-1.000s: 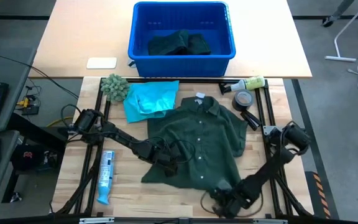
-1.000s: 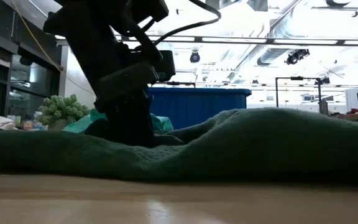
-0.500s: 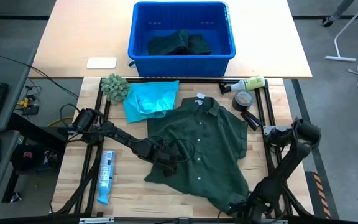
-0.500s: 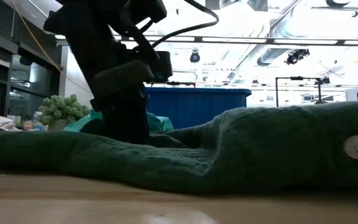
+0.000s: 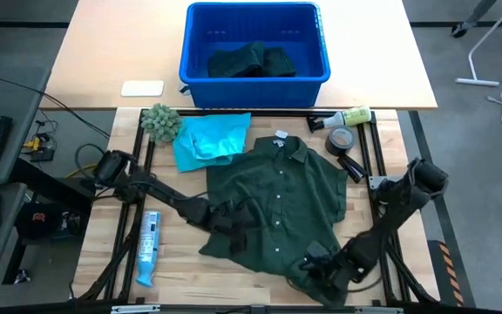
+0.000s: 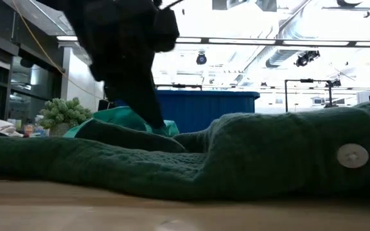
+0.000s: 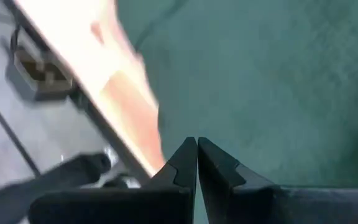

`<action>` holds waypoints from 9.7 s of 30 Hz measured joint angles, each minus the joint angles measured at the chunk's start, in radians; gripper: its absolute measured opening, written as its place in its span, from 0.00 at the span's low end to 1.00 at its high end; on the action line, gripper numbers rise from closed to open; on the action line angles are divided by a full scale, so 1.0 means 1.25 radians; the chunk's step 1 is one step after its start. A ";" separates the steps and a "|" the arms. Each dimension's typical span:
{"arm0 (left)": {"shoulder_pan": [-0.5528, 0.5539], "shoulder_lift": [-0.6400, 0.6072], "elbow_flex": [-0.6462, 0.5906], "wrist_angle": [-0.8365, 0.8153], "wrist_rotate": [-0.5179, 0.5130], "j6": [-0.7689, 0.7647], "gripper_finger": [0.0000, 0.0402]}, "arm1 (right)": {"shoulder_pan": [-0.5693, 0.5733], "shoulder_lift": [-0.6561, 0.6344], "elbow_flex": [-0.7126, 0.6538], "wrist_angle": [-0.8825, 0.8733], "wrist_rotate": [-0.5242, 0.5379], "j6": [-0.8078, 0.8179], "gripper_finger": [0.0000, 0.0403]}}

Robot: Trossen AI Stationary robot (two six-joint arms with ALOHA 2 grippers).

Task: Fold laundry
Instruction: Fold the green polo shirt from the blue laundry bin

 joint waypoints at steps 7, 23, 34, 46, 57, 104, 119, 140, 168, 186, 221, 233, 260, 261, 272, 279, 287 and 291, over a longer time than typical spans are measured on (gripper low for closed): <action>-0.070 0.032 0.001 0.068 -0.109 -0.034 0.00 | -0.062 0.011 0.000 -0.089 0.072 0.051 0.00; 0.072 0.148 0.002 0.219 -0.060 0.145 0.00 | -0.234 0.159 0.001 -0.188 0.086 -0.021 0.00; 0.190 0.112 0.002 0.145 -0.034 0.172 0.00 | -0.392 0.124 -0.001 -0.361 0.203 -0.076 0.00; 0.099 -0.044 0.003 -0.021 -0.153 0.237 0.00 | -0.339 -0.118 -0.001 -0.395 0.200 -0.278 0.00; -0.081 -0.045 0.002 -0.096 0.039 0.042 0.00 | -0.164 -0.221 -0.001 -0.367 0.141 -0.135 0.00; -0.071 -0.165 -0.409 0.337 0.165 -0.640 0.51 | -0.049 -0.193 0.000 -0.332 0.137 -0.069 0.00; -0.178 -0.140 -0.338 0.575 0.328 -0.803 0.02 | -0.066 -0.193 0.000 -0.332 0.084 -0.021 0.00; -0.252 -0.140 -0.337 0.515 0.375 -0.914 0.04 | -0.065 -0.194 0.000 -0.229 -0.119 -0.035 0.00; -0.395 -0.118 -0.334 0.233 0.380 -1.122 0.41 | -0.009 -0.194 0.000 -0.406 -0.095 -0.039 0.00; -0.327 -0.126 -0.284 0.118 0.000 -1.027 0.00 | 0.238 -0.178 0.000 -0.353 -0.129 0.435 0.00; -0.392 -0.181 -0.075 -0.266 -0.021 -1.032 0.00 | 0.153 0.008 0.112 -0.207 -0.028 0.448 0.00; -0.041 -0.073 -0.075 0.183 -0.110 -0.208 0.00 | 0.033 0.009 0.027 -0.108 -0.076 0.339 0.00; 0.166 0.196 0.035 0.274 0.117 0.142 0.00 | 0.008 0.138 -0.051 0.046 -0.258 0.236 0.00; 0.171 0.193 0.034 0.270 0.120 0.160 0.00 | 0.012 0.133 -0.051 0.023 -0.275 0.222 0.00; 0.138 0.106 0.047 0.111 0.157 0.174 0.00 | 0.027 0.007 -0.019 -0.054 -0.263 0.163 0.00; 0.004 0.002 0.032 0.051 0.050 0.081 0.00 | 0.066 -0.070 -0.005 -0.069 -0.144 0.184 0.00; -0.218 -0.002 0.105 0.067 0.068 0.173 0.00 | 0.061 -0.049 -0.005 0.029 -0.135 0.105 0.00; -0.239 -0.002 0.128 0.047 0.087 0.098 0.05 | 0.052 -0.051 -0.005 0.027 -0.114 0.098 0.00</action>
